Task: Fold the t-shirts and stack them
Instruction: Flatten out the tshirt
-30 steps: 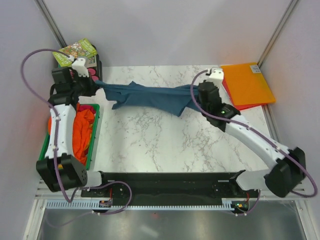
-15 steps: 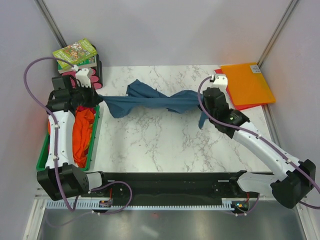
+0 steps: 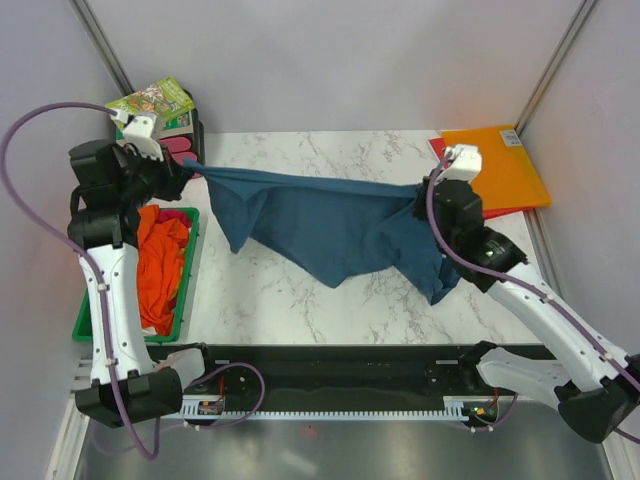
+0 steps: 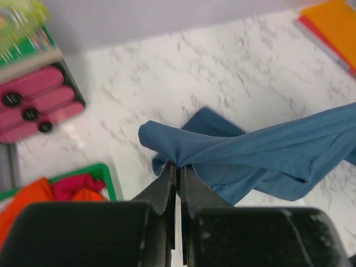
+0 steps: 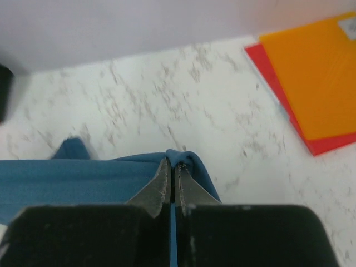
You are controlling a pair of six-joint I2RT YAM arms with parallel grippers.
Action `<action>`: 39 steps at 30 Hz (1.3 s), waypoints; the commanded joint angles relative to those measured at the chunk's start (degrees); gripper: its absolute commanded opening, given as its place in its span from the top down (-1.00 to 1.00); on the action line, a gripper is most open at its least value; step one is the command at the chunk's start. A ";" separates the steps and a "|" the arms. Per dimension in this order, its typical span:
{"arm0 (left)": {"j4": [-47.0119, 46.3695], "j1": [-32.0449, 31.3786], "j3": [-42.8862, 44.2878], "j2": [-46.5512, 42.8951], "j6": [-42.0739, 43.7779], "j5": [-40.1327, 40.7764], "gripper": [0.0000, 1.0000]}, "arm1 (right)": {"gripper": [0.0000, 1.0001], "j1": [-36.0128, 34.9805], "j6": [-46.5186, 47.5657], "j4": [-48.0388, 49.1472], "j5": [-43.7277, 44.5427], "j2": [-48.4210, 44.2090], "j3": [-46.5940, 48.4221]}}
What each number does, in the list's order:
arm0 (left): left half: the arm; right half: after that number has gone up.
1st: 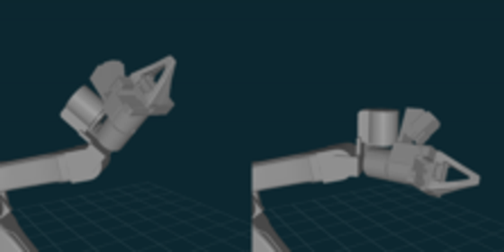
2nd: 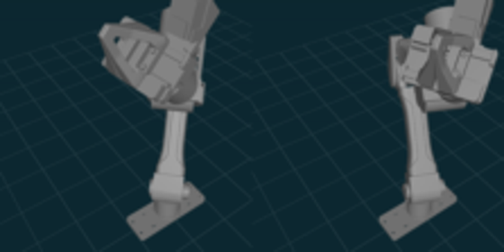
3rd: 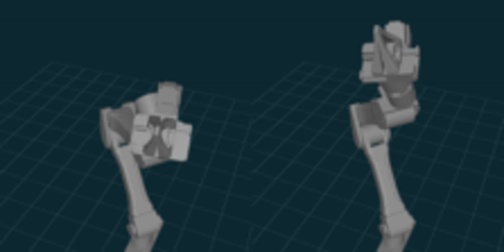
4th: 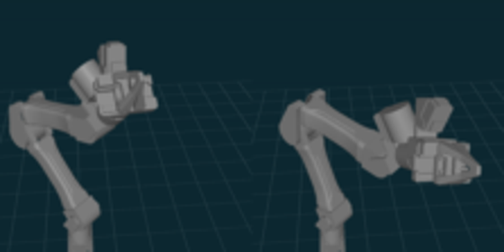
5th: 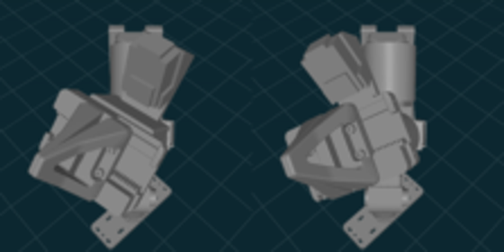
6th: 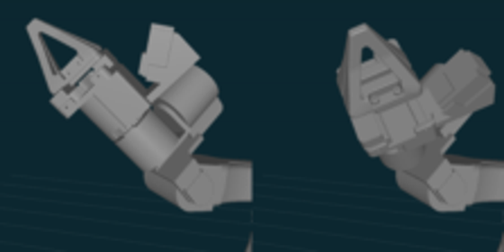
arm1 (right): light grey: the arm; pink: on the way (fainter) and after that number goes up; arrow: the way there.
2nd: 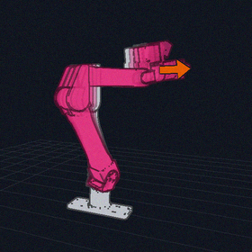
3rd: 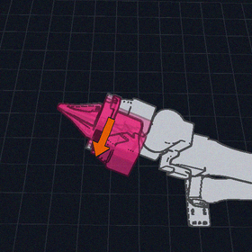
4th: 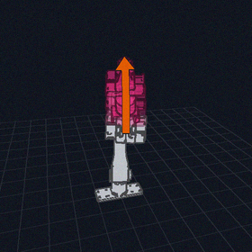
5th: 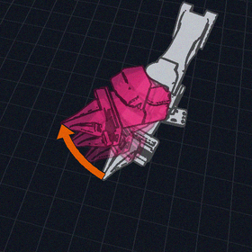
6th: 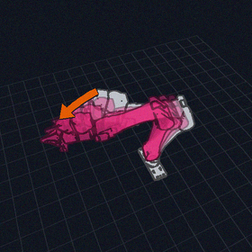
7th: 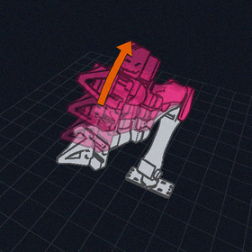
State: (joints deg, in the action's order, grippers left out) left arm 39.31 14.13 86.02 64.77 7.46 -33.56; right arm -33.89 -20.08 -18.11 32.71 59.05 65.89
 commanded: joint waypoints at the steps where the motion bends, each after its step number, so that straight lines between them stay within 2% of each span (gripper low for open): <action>1: -2.47 1.60 -9.97 3.08 3.78 7.79 0.96 | 1.00 1.28 -3.91 -1.76 1.39 2.38 -9.88; 6: -6.87 1.60 -17.46 4.56 6.33 11.32 0.96 | 1.00 1.37 -3.05 0.96 2.27 8.00 -9.65; 13: -9.60 1.60 -13.87 11.24 2.91 10.45 0.96 | 1.00 2.60 1.00 4.48 5.16 21.36 -0.95; 15: -10.30 1.43 -13.77 12.39 2.12 9.31 0.96 | 0.74 3.04 1.62 4.49 6.05 25.65 1.95; 16: -10.57 1.25 -13.86 13.61 1.77 9.39 0.96 | 0.46 3.21 2.14 4.57 6.49 26.90 2.75; 19: -11.27 0.90 -14.56 15.46 1.59 9.74 0.96 | 0.10 3.22 1.80 4.49 7.02 29.37 4.07; 22: -12.50 0.64 -16.57 16.08 2.20 10.09 0.96 | -0.02 3.13 0.66 4.92 5.53 28.85 2.15; 31: -13.73 0.37 -20.19 16.97 4.14 10.36 0.96 | 0.10 -0.29 0.65 6.68 0.34 26.65 -6.73; 34: -13.82 0.11 -20.45 16.70 4.31 10.27 0.96 | 0.12 -5.38 0.65 7.12 0.42 27.70 -8.14; 39: -13.91 -0.33 -21.24 16.44 4.58 10.27 0.96 | 0.16 -8.56 -0.31 8.26 -0.27 32.44 -7.88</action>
State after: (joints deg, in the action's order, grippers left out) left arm 28.08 14.15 65.25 81.76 10.11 -23.86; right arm -41.01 -19.53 -12.49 33.36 88.73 57.74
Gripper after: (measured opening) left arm 0.037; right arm 0.427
